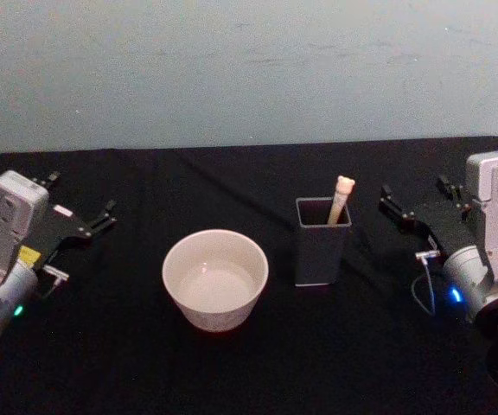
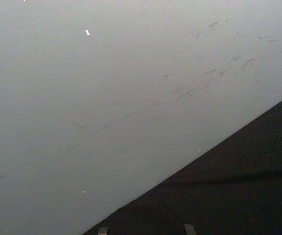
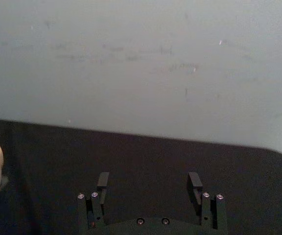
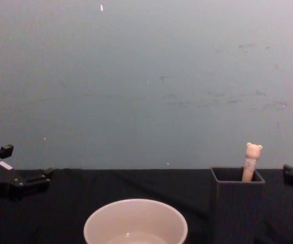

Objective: Pick up the stirring spoon with one hand, stir inside the cup, then place it back in its original position.

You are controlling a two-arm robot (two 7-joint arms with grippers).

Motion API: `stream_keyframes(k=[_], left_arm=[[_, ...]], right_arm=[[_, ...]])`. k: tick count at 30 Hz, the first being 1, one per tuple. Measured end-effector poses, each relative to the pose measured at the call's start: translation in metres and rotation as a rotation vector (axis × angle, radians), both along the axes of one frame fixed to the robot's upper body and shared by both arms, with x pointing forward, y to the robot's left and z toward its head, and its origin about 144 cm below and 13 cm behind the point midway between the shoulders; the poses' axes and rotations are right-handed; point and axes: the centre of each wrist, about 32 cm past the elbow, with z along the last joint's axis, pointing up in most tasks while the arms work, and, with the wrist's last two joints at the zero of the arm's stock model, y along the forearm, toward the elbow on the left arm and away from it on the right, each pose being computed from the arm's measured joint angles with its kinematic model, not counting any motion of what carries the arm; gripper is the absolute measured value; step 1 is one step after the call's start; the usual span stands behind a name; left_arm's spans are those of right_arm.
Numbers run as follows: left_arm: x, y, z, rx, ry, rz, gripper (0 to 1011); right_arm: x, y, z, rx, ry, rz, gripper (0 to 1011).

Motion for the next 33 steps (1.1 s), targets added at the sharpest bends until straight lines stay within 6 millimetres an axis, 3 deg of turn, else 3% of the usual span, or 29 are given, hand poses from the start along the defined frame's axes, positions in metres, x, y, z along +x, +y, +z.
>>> stream_keyframes(k=[33], left_arm=[[0.0000, 0.0000, 0.0000, 0.000, 0.000, 0.000, 1001]], right_arm=[[0.0019, -0.0015, -0.0051, 0.010, 0.035, 0.002, 1003]])
